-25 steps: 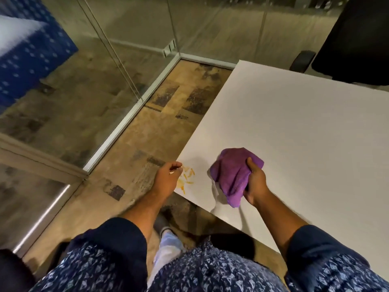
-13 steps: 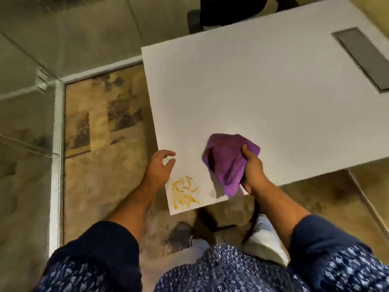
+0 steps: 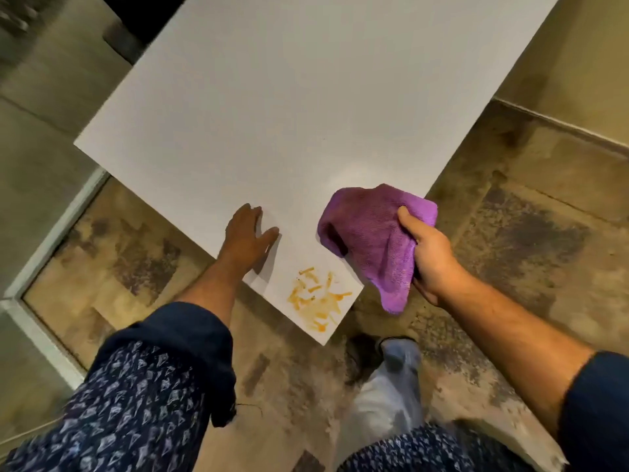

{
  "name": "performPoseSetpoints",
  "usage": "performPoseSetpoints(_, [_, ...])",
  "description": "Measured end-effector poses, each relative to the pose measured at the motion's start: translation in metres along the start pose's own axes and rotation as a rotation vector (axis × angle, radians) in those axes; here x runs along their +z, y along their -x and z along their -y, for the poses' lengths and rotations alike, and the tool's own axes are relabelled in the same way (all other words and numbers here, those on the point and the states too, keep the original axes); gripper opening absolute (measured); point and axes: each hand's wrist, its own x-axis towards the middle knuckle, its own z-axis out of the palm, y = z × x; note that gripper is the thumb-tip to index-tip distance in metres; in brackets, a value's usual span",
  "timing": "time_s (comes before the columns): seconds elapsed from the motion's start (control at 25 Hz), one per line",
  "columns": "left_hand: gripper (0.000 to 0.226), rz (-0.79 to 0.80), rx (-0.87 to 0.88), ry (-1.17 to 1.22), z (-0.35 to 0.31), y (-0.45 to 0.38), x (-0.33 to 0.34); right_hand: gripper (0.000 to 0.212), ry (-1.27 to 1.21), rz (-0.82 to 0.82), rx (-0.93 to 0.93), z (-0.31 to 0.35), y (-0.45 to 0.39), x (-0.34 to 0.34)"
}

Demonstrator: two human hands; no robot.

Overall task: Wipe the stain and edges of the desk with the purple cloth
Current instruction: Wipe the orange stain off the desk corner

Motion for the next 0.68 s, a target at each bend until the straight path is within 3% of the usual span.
performPoseSetpoints(0.12, [0.077, -0.012, 0.093, -0.163, 0.018, -0.012, 0.015, 0.026, -0.031, -0.06, -0.043, -0.016, 0.015, -0.007])
performPoseSetpoints(0.28, [0.073, -0.186, 0.158, -0.328, 0.04, -0.014, 0.041, 0.029, -0.067, -0.11, -0.125, -0.028, 0.031, -0.005])
performPoseSetpoints(0.4, [0.07, -0.273, 0.188, -0.356, 0.046, -0.014, 0.051, 0.027, 0.017, -0.087, -0.437, -0.038, 0.036, 0.003])
performPoseSetpoints(0.48, [0.069, -0.299, 0.209, -0.362, 0.048, -0.016, 0.051, 0.013, 0.381, -0.016, -0.792, -0.039, 0.021, 0.007])
performPoseSetpoints(0.52, [0.068, -0.305, 0.211, -0.357, 0.047, -0.016, 0.049, 0.018, 0.706, 0.056, -0.875, -0.039, 0.009, 0.011])
performPoseSetpoints(0.6, [0.066, -0.326, 0.214, -0.35, 0.049, -0.018, 0.05, 0.054, 1.411, 0.246, -0.789, -0.045, -0.031, 0.013])
performPoseSetpoints(0.68, [0.066, -0.347, 0.22, -0.345, 0.049, -0.022, 0.051, 0.08, 1.812, 0.329, -0.576, -0.061, -0.068, 0.009])
